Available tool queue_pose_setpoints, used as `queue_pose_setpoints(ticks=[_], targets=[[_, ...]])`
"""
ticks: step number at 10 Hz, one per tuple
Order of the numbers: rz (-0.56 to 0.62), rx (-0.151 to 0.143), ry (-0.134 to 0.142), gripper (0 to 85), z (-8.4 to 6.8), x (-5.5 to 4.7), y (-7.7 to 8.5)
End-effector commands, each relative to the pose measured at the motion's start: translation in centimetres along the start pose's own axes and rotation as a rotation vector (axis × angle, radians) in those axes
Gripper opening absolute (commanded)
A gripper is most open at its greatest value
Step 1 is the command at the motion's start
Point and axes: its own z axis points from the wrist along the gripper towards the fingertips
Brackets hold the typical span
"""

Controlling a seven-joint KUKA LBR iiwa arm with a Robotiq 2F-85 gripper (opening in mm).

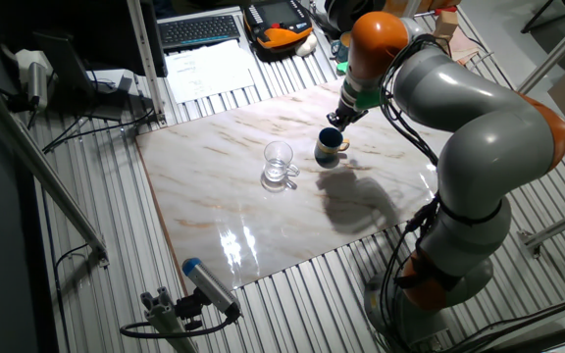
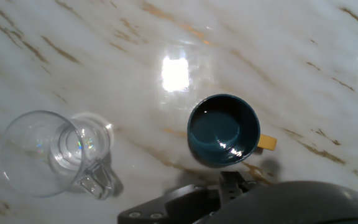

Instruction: Pour the water from one cup into another empty cup

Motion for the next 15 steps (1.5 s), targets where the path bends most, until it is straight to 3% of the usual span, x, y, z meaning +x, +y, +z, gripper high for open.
queue_pose_setpoints(ticks=[1, 8, 10, 15], targets=[[0.006, 0.003, -0.005, 0.0, 0.2, 0.1, 0.4], [0.03, 0.03, -0.011, 0.0, 0.1, 0.6, 3.7], [0.043, 0.031, -0.023, 0.0, 0.6, 1.1, 4.9], [0.023, 0.027, -0.023, 0.0, 0.7, 1.3, 6.7]])
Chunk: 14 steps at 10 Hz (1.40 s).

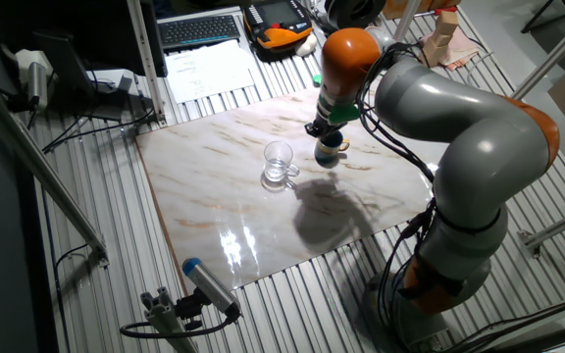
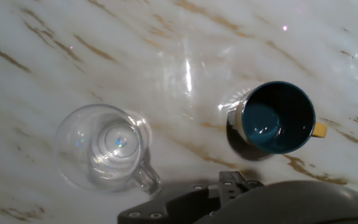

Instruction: Pour the water from one cup into another empty cup

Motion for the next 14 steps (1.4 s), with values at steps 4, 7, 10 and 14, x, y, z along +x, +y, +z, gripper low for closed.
queue_pose_setpoints(ticks=[4, 7, 10, 14], targets=[[0.039, -0.003, -0.016, 0.0, 0.7, 0.9, 2.3], [0.059, -0.01, -0.016, 0.0, 0.8, 1.0, 3.1], [0.079, -0.027, -0.018, 0.0, 1.1, 1.2, 3.5], [0.111, -0.032, -0.021, 0.0, 1.6, 1.6, 3.9]])
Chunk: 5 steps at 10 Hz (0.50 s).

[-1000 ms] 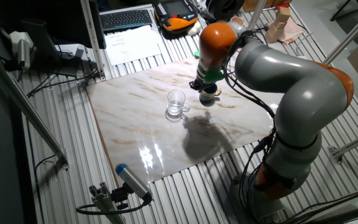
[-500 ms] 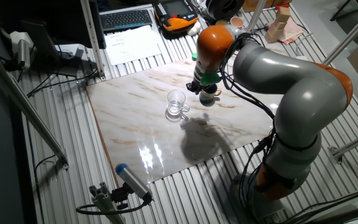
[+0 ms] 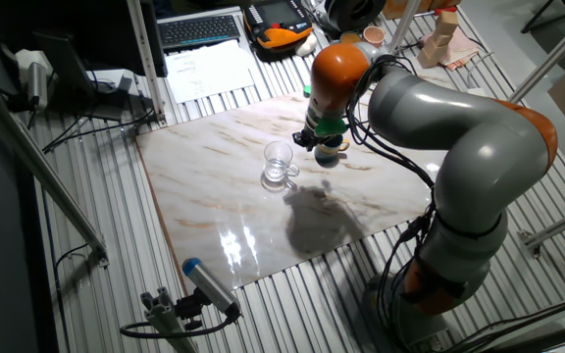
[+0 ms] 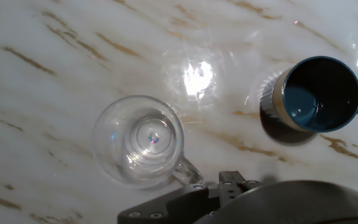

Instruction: Pour the water from one cup into another empty cup

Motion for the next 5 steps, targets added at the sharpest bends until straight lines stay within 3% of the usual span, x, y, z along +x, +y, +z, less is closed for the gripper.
queue_pose_setpoints(ticks=[1, 3, 5], targets=[[0.002, 0.0, -0.003, 0.0, 0.14, 0.11, 0.07], [0.005, 0.003, -0.003, 0.0, 0.23, 0.3, 0.14], [0.016, 0.044, -0.004, 0.0, 0.28, 0.51, 0.2]])
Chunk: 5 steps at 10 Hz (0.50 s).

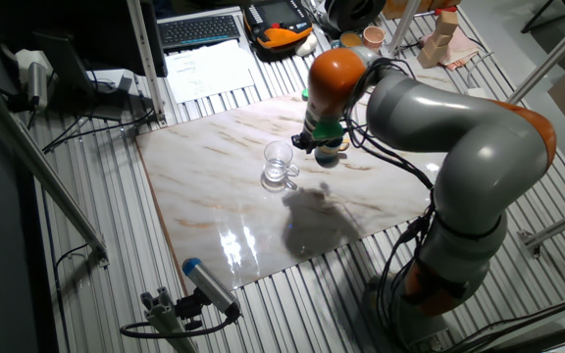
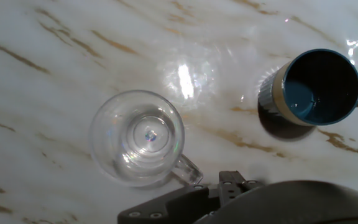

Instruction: Pour the water from one cup into another empty cup

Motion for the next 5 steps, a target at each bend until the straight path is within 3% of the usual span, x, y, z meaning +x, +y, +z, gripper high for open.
queue_pose_setpoints(ticks=[1, 3, 5], targets=[[0.008, -0.003, 0.002, 0.0, 0.11, 0.06, 0.03], [0.035, 0.004, -0.003, 0.0, 0.7, 0.29, 0.19], [0.035, 0.033, 0.0, 0.0, 0.98, 0.22, 0.21]])
